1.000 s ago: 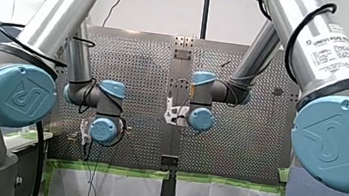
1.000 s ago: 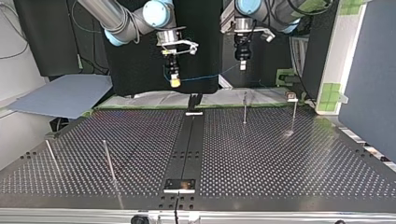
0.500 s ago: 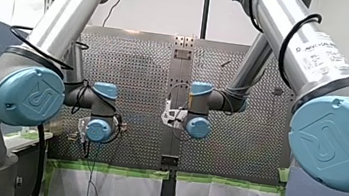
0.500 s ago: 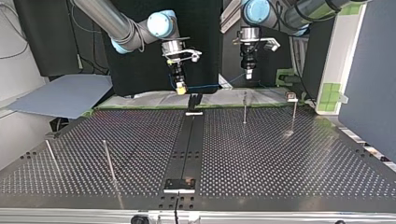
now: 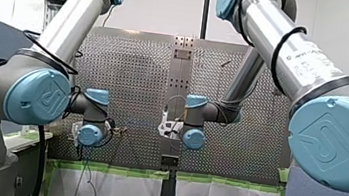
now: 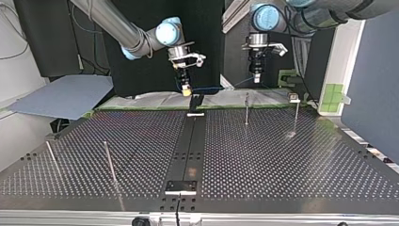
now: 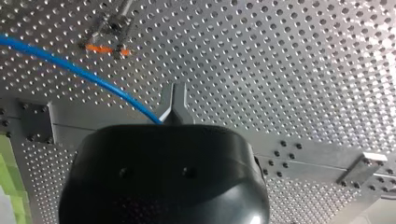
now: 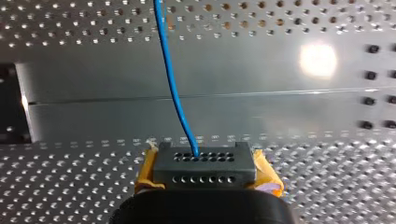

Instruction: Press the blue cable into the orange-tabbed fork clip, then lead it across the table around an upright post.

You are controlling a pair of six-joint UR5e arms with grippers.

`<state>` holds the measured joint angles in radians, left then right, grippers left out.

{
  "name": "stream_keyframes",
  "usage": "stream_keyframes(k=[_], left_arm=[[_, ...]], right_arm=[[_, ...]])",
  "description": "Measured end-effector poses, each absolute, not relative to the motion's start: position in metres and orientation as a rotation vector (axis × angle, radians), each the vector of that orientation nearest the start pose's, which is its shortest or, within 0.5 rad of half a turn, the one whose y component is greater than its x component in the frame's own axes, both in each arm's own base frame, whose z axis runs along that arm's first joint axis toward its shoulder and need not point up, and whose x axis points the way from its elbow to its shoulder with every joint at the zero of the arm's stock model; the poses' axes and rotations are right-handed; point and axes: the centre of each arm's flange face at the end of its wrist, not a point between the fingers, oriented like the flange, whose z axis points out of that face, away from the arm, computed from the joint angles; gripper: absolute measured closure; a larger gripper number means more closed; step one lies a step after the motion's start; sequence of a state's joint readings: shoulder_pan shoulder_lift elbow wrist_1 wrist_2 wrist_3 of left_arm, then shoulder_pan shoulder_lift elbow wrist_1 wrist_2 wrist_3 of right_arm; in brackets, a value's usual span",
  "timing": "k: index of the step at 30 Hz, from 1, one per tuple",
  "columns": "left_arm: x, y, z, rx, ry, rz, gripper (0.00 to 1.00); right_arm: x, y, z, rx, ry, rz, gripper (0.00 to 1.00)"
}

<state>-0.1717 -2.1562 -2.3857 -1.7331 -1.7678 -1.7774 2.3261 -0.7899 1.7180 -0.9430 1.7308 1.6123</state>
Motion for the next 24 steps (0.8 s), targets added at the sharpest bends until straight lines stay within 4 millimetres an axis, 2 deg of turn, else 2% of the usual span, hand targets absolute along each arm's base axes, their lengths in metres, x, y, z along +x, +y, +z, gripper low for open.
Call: stream_keyframes(k=[9,18,24], left_arm=[[0.395,-0.185,0.007,-0.148,1.586,-0.207,1.0],[0.402,-0.188,-0.023,-0.13,1.677,-0.255,1.0],[0.411,-0.185,-0.028,-0.141,1.68,-0.271,1.0]], right_arm=[[0.527,-0.401,0.023,1.652,-0.919,1.621,1.0],[0.537,-0.417,-0.004,1.666,-0.929,1.603,1.0],[0.544,-0.428,-0.021,1.672,-0.925,1.606,1.0]])
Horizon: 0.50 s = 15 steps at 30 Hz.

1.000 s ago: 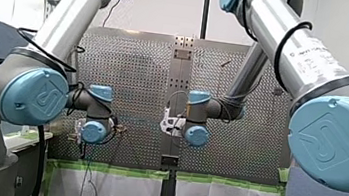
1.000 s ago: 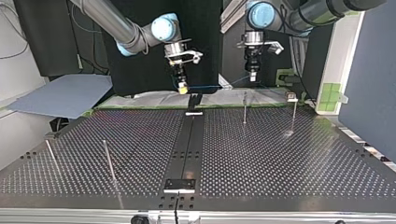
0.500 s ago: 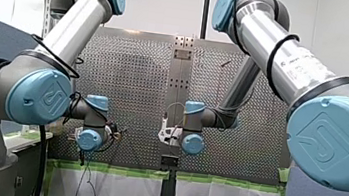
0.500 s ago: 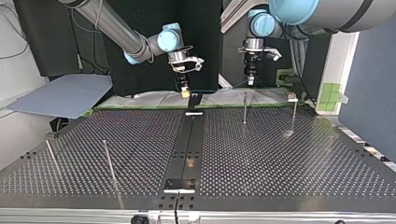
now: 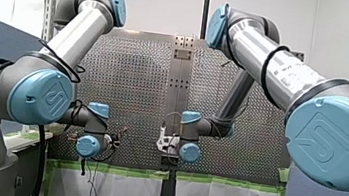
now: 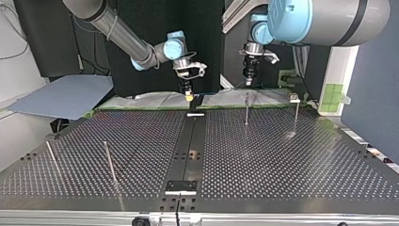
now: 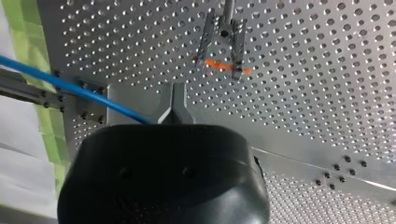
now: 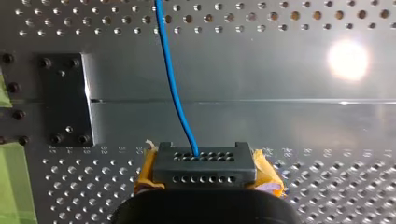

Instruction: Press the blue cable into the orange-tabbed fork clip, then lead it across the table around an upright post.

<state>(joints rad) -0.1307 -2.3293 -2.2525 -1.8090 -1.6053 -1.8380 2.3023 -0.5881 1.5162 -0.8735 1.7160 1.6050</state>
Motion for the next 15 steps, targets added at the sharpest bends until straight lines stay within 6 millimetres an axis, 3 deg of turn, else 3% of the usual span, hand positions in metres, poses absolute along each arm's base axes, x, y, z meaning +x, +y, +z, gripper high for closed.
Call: stream_keyframes(k=[9,15], left_arm=[[0.436,-0.179,-0.023,-0.163,1.655,-0.264,1.0],[0.446,-0.172,-0.022,-0.181,1.656,-0.248,1.0]], right_arm=[[0.543,-0.431,-0.056,1.718,-0.931,1.565,1.0],[0.54,-0.432,-0.063,1.727,-0.93,1.551,1.0]])
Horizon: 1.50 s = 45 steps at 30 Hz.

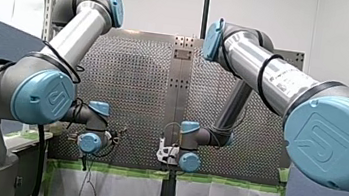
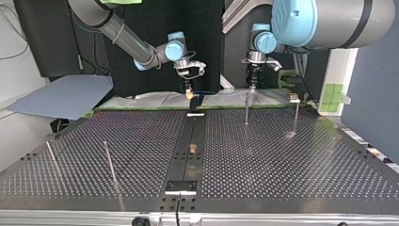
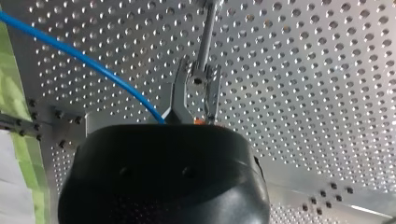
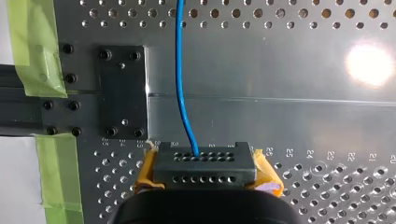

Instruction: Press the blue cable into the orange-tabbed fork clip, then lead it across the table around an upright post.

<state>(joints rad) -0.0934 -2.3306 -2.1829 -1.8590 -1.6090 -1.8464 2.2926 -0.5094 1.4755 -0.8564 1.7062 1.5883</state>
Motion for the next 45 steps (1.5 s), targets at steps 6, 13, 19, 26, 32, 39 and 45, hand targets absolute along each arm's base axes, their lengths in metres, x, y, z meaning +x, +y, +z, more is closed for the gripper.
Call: stream_keyframes(k=[6,13,19,26,32,39,45], left_arm=[[0.451,-0.16,-0.022,-0.203,1.659,-0.217,1.0],[0.453,-0.156,-0.022,-0.201,1.658,-0.214,1.0],[0.461,-0.157,-0.02,-0.194,1.651,-0.225,1.0],[0.473,-0.152,-0.017,-0.204,1.644,-0.219,1.0],[0.483,-0.144,-0.016,-0.219,1.645,-0.207,1.0],[0.487,-0.144,-0.015,-0.213,1.648,-0.229,1.0],[0.494,-0.144,-0.013,-0.218,1.644,-0.247,1.0]], right_arm=[[0.538,-0.434,-0.063,1.726,-0.929,1.547,1.0],[0.539,-0.436,-0.062,1.725,-0.927,1.549,1.0],[0.541,-0.441,-0.059,1.729,-0.929,1.544,1.0],[0.541,-0.446,-0.056,1.746,-0.939,1.523,1.0],[0.54,-0.449,-0.056,1.746,-0.942,1.518,1.0],[0.538,-0.457,-0.053,1.737,-0.947,1.514,1.0],[0.536,-0.47,-0.047,1.731,-0.948,1.496,1.0]])
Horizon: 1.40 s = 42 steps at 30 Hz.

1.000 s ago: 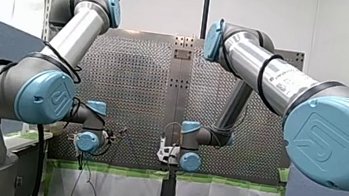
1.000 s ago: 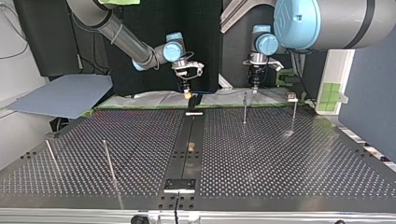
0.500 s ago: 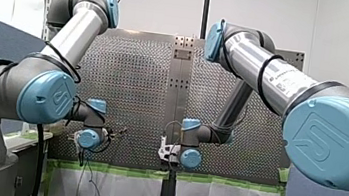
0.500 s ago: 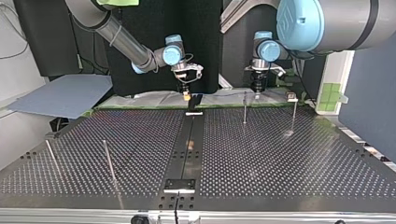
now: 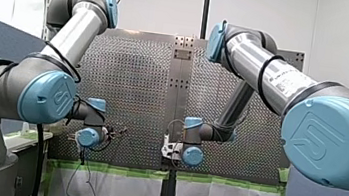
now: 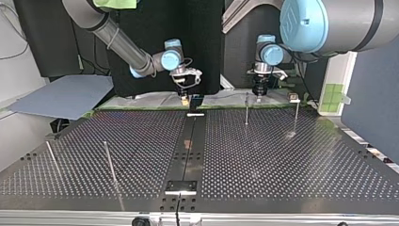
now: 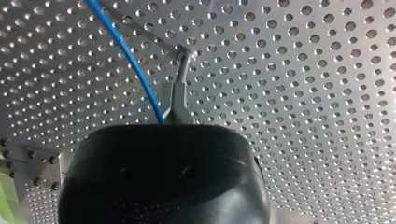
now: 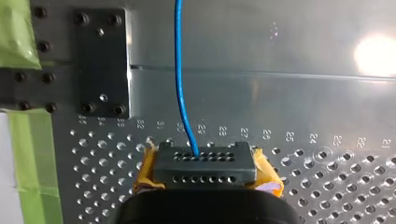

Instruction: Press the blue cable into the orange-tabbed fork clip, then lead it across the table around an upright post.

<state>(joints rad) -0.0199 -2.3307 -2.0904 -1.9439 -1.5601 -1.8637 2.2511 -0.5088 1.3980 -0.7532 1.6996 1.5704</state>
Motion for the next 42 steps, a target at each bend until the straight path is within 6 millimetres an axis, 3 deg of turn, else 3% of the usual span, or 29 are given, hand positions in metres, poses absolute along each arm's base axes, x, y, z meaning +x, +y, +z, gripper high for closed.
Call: stream_keyframes(k=[10,24,25,26,27,29,30,31,32,33,34,42], left_arm=[[0.517,-0.14,-0.005,-0.225,1.644,-0.252,1.0],[0.524,-0.128,-0.004,-0.245,1.638,-0.238,1.0],[0.524,-0.127,-0.004,-0.245,1.638,-0.238,0.92],[0.524,-0.127,-0.004,-0.245,1.638,-0.238,0.77],[0.524,-0.127,-0.004,-0.245,1.638,-0.239,0.77],[0.524,-0.126,-0.004,-0.244,1.638,-0.239,0.53],[0.524,-0.126,-0.004,-0.244,1.637,-0.238,0.53],[0.524,-0.126,-0.004,-0.245,1.637,-0.238,0.41],[0.525,-0.125,-0.004,-0.245,1.637,-0.238,0.1],[0.525,-0.125,-0.004,-0.247,1.637,-0.236,0.1],[0.525,-0.124,-0.004,-0.248,1.637,-0.234,0.02],[0.525,-0.12,-0.004,-0.263,1.634,-0.214,0.02]], right_arm=[[0.533,-0.487,-0.039,1.726,-0.952,1.473,1.0],[0.522,-0.512,-0.031,1.706,-0.96,1.445,1.0],[0.521,-0.513,-0.031,1.706,-0.96,1.443,1.0],[0.52,-0.513,-0.031,1.706,-0.961,1.442,1.0],[0.52,-0.514,-0.031,1.706,-0.961,1.441,1.0],[0.519,-0.514,-0.031,1.706,-0.961,1.44,1.0],[0.519,-0.515,-0.031,1.706,-0.962,1.44,1.0],[0.518,-0.515,-0.031,1.705,-0.962,1.44,1.0],[0.518,-0.516,-0.031,1.705,-0.962,1.44,1.0],[0.518,-0.516,-0.031,1.705,-0.963,1.439,1.0],[0.517,-0.516,-0.031,1.706,-0.963,1.439,1.0],[0.515,-0.517,-0.032,1.713,-0.967,1.428,1.0]])
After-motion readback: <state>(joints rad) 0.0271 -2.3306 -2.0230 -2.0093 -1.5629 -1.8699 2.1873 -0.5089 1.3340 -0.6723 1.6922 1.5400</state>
